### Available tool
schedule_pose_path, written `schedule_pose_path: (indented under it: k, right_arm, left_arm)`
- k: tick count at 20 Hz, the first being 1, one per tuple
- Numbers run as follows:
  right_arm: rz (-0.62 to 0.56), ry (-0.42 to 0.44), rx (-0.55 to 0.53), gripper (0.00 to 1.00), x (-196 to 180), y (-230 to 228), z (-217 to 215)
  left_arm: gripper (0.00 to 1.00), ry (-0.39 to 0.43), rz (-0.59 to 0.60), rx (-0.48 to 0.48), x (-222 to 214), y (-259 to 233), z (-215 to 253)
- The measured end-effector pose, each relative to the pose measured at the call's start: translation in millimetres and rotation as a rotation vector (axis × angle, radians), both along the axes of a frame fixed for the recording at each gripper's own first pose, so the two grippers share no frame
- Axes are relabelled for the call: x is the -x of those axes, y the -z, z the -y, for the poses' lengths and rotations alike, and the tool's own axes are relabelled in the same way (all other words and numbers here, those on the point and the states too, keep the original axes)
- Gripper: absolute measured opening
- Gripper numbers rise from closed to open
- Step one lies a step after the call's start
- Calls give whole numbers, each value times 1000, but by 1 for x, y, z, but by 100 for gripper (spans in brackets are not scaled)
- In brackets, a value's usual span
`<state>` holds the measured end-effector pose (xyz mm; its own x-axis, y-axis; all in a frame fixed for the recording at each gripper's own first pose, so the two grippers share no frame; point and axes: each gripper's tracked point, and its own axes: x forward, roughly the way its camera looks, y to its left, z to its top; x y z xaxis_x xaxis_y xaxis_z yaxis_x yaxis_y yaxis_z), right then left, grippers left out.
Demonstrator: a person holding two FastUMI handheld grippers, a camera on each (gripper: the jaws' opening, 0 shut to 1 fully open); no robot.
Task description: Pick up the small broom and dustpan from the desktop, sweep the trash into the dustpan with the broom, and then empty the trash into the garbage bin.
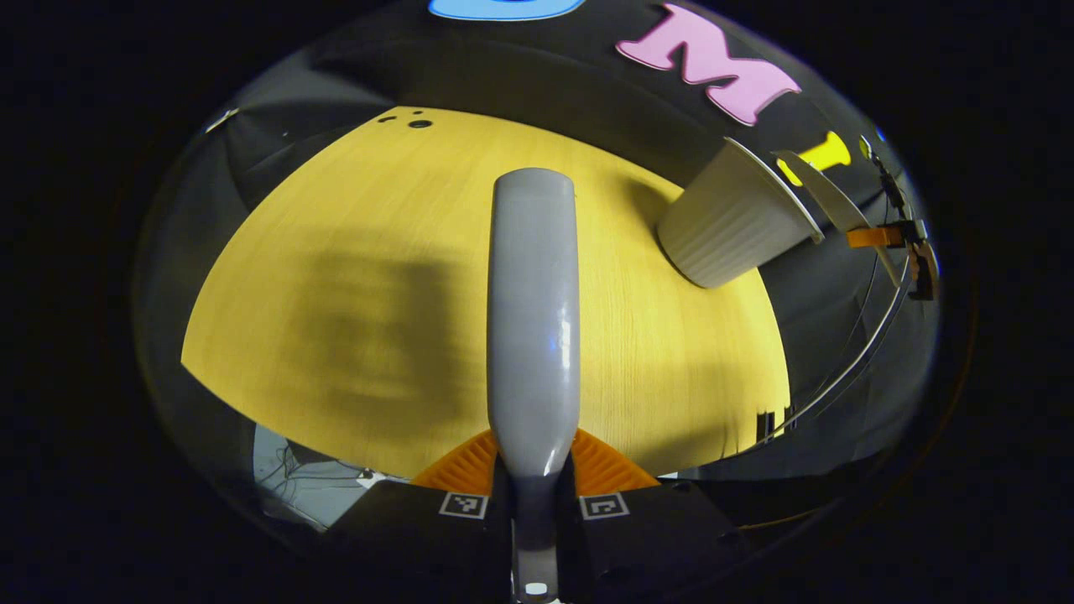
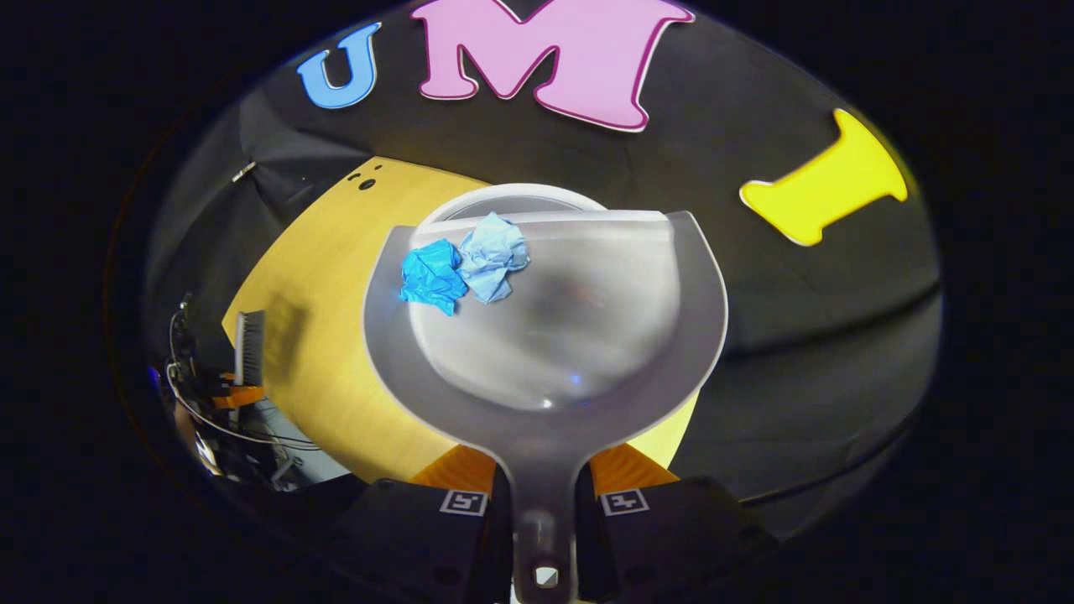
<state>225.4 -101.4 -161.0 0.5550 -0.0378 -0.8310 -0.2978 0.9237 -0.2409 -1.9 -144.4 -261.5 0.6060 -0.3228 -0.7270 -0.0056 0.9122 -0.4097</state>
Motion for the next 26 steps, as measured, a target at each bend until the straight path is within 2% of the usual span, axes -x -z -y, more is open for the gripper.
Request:
schedule_pose_path:
  k: [3,4,6,10,11,12,16,21,23,24,26]
  right_arm:
    - [49,-48,89,34,-20,0,0]
    - [62,-55,115,34,-24,3,1]
    - [78,-75,187,34,-25,5,4]
    - [134,-124,353,34,-39,8,12]
    - [152,-133,396,34,-39,8,13]
    - [170,-146,442,34,-39,6,15]
    - [263,-228,694,34,-48,-10,21]
    - [308,-299,874,34,-47,-18,13]
    - [331,-338,963,34,-46,-19,5]
    - [347,-354,1012,34,-45,-23,2]
    - [372,-379,1102,34,-47,-29,2]
  left_arm:
    - [25,-49,-6,30,8,-5,-6]
    - [22,-60,-10,40,9,-6,-9]
    - [25,-64,-14,39,11,-6,-15]
    - [25,-32,-5,19,13,-9,-25]
    - [29,-26,-3,19,12,-9,-27]
    - [25,-21,0,21,11,-10,-28]
    - [25,-1,11,30,9,-15,-30]
    - [29,43,8,21,13,-16,-33]
    - [25,52,10,18,14,-16,-35]
    - [29,54,11,19,15,-16,-36]
    - [25,58,12,23,16,-17,-35]
